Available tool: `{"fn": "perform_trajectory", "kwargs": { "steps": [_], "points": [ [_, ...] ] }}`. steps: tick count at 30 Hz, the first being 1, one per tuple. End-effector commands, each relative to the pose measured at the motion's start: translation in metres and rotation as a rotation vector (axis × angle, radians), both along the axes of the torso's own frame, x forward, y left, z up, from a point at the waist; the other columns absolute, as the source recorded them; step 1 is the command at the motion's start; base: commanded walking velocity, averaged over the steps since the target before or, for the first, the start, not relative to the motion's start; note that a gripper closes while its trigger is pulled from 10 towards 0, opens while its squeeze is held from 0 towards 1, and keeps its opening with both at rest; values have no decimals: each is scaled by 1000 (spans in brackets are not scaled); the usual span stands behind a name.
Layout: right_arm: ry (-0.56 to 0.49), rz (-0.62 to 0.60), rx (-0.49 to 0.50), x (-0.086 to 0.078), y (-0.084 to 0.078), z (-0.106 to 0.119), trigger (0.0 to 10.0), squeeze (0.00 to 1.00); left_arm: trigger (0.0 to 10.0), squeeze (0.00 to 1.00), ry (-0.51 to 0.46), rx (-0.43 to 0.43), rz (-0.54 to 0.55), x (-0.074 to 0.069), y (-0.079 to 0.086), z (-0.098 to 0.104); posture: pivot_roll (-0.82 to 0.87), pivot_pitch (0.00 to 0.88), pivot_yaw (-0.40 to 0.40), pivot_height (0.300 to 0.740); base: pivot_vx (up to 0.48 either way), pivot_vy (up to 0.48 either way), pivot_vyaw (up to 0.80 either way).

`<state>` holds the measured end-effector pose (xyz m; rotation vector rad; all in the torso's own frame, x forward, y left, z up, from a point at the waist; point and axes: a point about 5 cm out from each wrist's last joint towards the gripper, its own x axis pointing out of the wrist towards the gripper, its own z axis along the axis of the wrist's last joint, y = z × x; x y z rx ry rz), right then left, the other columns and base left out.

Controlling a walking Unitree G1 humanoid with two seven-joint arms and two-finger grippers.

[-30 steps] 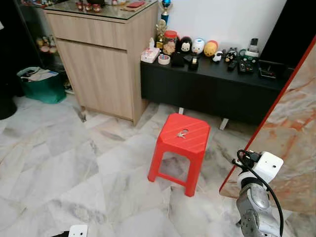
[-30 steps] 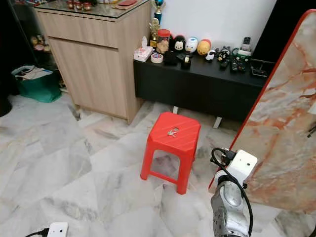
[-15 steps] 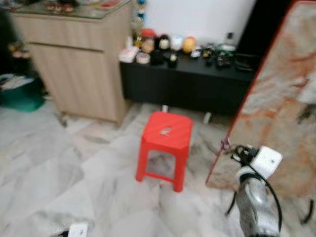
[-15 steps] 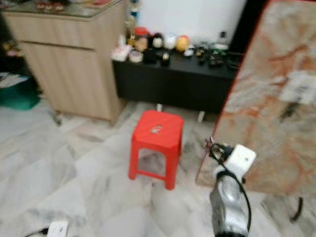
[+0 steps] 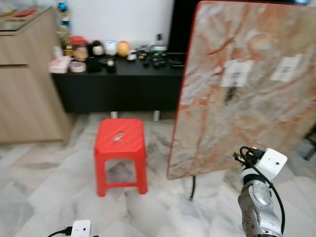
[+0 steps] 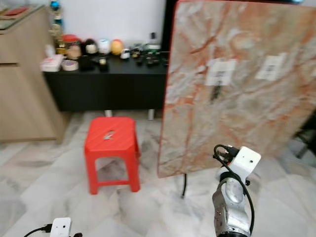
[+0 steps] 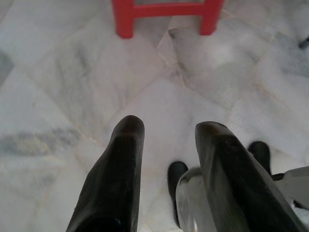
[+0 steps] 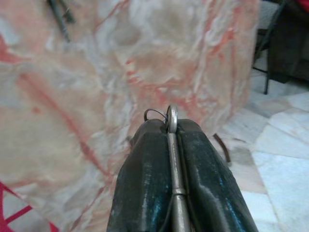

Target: Hang keys on a hook

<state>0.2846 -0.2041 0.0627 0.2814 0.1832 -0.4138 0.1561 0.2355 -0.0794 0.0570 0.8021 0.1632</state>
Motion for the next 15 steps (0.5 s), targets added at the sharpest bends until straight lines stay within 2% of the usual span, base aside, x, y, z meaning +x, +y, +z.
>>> {"fn": "perform_trajectory", "kwargs": {
  "steps": [1, 10, 12, 15],
  "points": [
    [-17, -10, -21, 3, -4, 5, 10000, 0, 10000, 0, 1, -15, 10, 0, -3, -1, 70, 0, -82, 714, 0, 0, -669],
    [-27, -15, -24, 4, -5, 7, 10000, 0, 10000, 0, 14, -27, 17, -1, -3, -2, 61, 0, -76, 714, 0, 0, -660],
    [-34, -19, -25, 4, -5, 7, 10000, 0, 10000, 0, 23, -28, 18, -3, -2, -3, 58, 0, -74, 714, 0, 0, -431],
    [-50, -28, -24, 4, -6, 9, 10000, 0, 10000, 0, 34, -34, 21, -6, -2, -4, 59, 0, -75, 714, 0, 0, 0]
  ]
}}
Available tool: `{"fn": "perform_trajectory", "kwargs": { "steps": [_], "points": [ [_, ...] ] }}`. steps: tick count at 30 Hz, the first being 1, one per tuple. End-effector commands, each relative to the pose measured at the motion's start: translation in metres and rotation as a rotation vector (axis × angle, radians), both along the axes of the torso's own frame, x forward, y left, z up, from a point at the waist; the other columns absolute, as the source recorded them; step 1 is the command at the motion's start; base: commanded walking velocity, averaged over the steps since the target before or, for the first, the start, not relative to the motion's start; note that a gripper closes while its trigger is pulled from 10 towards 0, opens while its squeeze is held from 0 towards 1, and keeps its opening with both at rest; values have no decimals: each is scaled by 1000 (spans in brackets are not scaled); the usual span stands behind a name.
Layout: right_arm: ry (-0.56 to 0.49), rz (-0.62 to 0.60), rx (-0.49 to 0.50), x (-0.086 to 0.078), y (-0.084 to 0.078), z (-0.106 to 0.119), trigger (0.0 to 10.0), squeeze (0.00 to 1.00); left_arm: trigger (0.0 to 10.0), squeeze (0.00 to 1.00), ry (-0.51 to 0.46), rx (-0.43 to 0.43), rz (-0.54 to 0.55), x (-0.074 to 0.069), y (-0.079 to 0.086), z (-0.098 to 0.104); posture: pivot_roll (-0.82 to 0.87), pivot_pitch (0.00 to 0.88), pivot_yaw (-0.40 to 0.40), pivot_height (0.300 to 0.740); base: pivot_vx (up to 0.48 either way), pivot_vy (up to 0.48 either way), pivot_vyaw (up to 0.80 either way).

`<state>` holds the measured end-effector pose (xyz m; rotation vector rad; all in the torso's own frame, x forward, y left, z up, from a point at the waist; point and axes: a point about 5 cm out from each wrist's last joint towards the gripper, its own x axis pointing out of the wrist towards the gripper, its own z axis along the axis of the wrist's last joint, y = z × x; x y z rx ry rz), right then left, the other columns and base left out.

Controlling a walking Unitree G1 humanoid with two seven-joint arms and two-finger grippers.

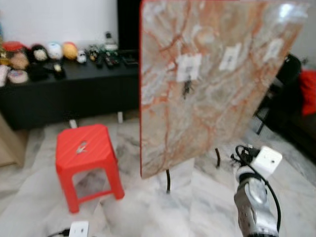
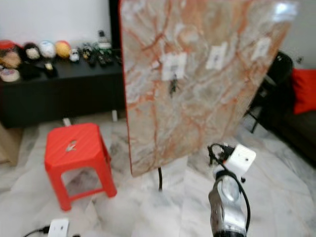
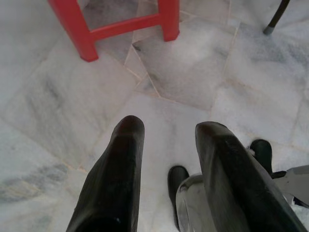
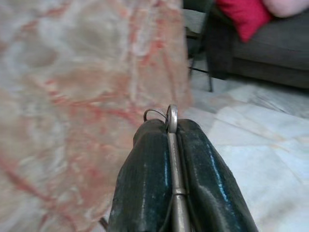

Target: Hang keys on a hook

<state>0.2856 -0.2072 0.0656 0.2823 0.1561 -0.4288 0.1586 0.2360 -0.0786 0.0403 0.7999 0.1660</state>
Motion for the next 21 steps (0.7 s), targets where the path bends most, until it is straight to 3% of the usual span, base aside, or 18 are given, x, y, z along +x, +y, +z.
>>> {"fn": "perform_trajectory", "kwargs": {
  "steps": [1, 21],
  "points": [
    [-26, -11, -19, 3, -3, 6, 10000, 0, 10000, 0, 39, -22, 13, -9, -3, -5, 59, 0, -75, 714, 0, 0, 0],
    [-34, -21, 0, 6, -4, 7, 10000, 0, 10000, 0, 54, -41, 43, -14, -2, -8, 63, 0, -85, 714, 0, 0, -39]
  ]
}}
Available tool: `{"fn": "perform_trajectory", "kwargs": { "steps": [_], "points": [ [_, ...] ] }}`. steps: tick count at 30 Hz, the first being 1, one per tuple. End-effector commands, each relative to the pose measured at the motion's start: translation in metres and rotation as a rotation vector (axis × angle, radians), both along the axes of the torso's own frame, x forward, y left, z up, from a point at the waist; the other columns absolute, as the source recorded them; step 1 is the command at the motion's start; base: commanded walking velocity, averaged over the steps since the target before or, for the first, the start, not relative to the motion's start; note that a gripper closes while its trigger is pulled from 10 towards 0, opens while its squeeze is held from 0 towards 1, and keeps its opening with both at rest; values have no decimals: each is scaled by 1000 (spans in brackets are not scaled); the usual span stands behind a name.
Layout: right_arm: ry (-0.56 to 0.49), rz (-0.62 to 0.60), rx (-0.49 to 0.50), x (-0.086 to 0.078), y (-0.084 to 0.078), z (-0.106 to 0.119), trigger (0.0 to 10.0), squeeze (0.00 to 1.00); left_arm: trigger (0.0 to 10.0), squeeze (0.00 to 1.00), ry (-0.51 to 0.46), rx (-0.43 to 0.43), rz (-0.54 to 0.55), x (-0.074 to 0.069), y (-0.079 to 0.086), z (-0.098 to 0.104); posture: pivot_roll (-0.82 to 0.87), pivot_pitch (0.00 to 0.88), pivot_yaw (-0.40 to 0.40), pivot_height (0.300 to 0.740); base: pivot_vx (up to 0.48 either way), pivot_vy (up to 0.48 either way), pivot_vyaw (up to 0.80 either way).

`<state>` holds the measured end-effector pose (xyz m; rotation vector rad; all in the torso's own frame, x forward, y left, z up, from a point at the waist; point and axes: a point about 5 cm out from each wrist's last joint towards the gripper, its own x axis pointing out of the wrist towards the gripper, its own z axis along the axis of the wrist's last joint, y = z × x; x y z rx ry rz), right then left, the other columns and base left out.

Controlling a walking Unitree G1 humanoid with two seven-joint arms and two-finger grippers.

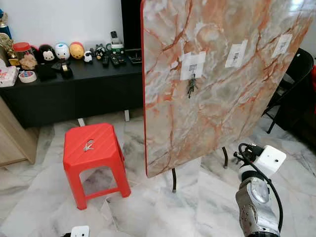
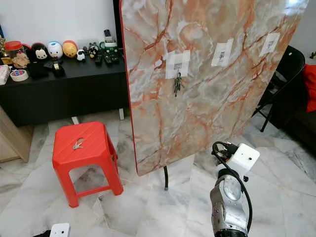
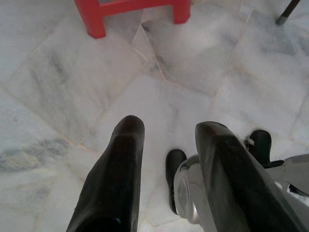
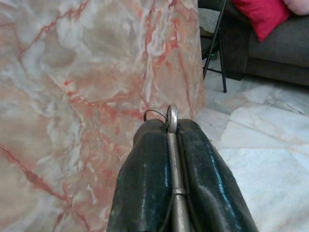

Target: Hang keys on a hook

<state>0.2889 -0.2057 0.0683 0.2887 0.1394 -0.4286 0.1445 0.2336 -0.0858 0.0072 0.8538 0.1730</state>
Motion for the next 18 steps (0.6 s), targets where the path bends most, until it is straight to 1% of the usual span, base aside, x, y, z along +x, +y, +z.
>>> {"fn": "perform_trajectory", "kwargs": {
  "steps": [1, 10, 13, 15, 17, 18],
  "points": [
    [-17, -17, 5, 3, -5, 4, 10000, 0, 10000, 0, 4, -10, 25, 0, 0, 0, 63, 0, -85, 714, 0, 0, -781],
    [-11, -12, 5, 4, -1, 3, 10000, 0, 10000, 0, 9, -5, 31, 1, 2, 0, 65, 0, -81, 714, 0, 0, -776],
    [-13, -12, 7, 5, -1, 3, 10000, 0, 10000, 0, 9, -3, 29, 1, 2, 0, 62, 0, -82, 714, 244, 0, -756],
    [-23, -7, -1, 5, 0, 4, 10000, 0, 10000, 0, 15, 3, 22, 2, 1, 0, 58, 0, -83, 714, 247, 0, 0],
    [-18, 4, -8, 7, 2, 5, 10000, 0, 10000, 0, 20, -15, 6, 2, 0, 0, 53, 0, -86, 714, 244, 0, 0],
    [-18, 15, -15, 9, 4, 6, 10000, 0, 10000, 0, 27, -18, -22, 3, -2, 0, 50, 0, -93, 714, 244, 0, 0]
  ]
}}
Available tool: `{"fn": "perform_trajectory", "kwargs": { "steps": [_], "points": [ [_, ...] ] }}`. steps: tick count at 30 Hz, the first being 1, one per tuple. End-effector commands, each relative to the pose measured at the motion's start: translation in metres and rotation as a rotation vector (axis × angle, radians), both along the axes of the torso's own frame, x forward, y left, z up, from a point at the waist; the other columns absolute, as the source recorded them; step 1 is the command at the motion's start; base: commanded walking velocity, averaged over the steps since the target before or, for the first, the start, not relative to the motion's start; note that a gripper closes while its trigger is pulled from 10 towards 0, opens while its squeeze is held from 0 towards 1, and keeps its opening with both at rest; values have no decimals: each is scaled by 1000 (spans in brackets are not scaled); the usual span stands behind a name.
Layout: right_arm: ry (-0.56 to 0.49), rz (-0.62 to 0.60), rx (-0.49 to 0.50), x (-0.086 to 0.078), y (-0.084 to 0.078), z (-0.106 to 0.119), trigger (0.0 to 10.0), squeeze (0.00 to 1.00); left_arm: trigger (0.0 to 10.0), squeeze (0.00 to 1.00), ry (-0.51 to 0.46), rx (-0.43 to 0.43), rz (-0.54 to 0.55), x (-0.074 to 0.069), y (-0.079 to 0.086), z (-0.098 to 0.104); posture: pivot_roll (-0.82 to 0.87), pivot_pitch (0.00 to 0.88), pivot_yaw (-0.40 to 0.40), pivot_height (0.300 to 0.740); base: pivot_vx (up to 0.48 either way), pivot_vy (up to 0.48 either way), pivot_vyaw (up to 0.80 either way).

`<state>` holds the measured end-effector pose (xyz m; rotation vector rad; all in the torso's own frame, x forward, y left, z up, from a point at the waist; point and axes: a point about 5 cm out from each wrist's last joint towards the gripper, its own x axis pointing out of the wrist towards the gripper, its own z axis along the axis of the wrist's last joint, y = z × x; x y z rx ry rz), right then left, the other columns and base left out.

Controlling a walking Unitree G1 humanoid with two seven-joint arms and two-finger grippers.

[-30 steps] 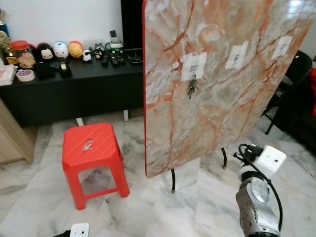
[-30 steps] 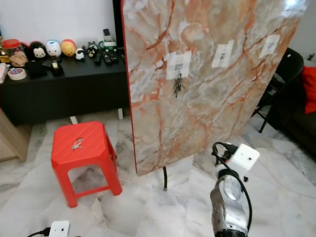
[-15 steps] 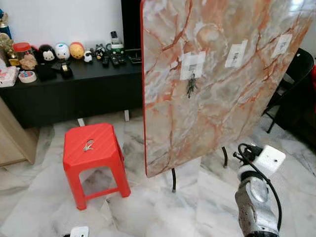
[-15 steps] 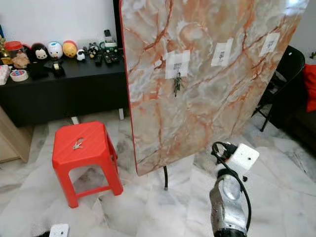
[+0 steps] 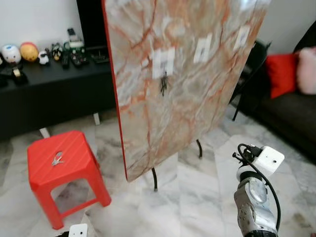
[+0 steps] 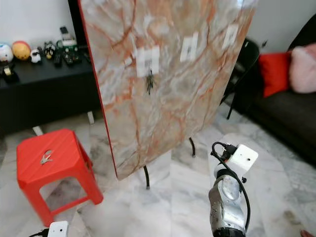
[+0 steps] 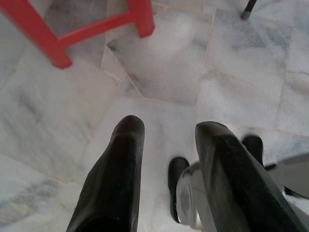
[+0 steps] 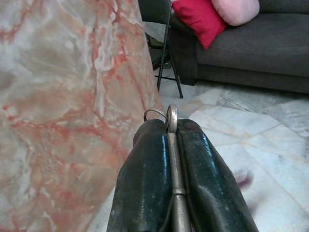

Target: Hang keys on a hook

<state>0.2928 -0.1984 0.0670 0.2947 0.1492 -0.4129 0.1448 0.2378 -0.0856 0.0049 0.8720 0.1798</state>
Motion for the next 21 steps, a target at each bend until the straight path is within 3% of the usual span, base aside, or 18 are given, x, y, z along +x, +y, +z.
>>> {"fn": "perform_trajectory", "kwargs": {
  "steps": [1, 7, 14, 21],
  "points": [
    [-27, 4, -25, 6, -2, 7, 10000, 0, 10000, 0, 12, -17, -41, 3, -6, -1, 50, 0, -93, 714, 244, 0, 0],
    [-86, 148, -99, 5, 15, 14, 10000, 0, 10000, 0, 60, -34, -74, 2, -8, -3, 56, 0, -86, 714, 121, 0, 0],
    [-73, 108, -92, 4, 15, 12, 10000, 0, 10000, 0, 55, -40, 96, -3, 7, -2, 52, 0, -78, 714, 34, 0, 0],
    [-77, 83, -106, 6, 11, 16, 10000, 0, 10000, 0, 77, -51, 140, -9, 7, -5, 44, 0, -71, 714, 248, 0, 0]
  ]
}}
